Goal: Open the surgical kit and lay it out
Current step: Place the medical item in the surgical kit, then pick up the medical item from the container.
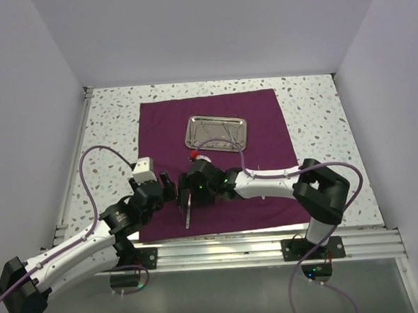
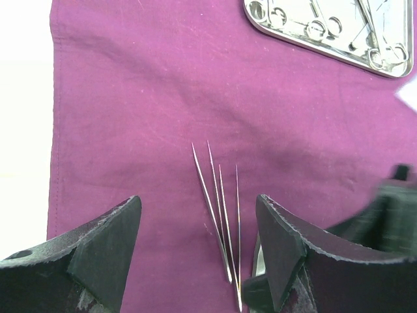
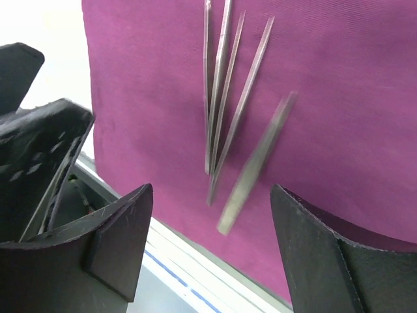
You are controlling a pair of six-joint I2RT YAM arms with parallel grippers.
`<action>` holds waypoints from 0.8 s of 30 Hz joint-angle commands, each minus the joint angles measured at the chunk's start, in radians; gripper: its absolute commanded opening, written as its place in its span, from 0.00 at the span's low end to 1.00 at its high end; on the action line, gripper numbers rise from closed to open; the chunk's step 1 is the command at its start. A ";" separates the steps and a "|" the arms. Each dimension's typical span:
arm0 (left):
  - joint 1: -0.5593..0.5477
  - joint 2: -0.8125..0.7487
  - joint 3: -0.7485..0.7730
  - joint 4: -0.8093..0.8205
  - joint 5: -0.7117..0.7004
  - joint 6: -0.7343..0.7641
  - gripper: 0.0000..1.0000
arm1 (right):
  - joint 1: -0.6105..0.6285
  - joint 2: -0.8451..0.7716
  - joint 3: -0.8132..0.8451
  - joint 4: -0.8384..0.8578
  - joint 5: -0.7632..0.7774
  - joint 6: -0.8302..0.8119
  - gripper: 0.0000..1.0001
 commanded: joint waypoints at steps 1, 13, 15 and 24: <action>-0.005 -0.001 0.003 0.011 -0.021 -0.010 0.75 | -0.013 -0.141 0.074 -0.126 0.126 -0.065 0.77; -0.005 0.026 -0.005 0.043 0.014 0.017 0.74 | -0.357 -0.182 0.269 -0.349 0.376 -0.369 0.49; -0.005 0.034 -0.005 0.048 0.016 0.020 0.74 | -0.401 -0.120 0.354 -0.363 0.375 -0.404 0.40; -0.006 0.045 -0.009 0.060 0.028 0.028 0.74 | -0.533 0.238 0.678 -0.472 0.378 -0.458 0.34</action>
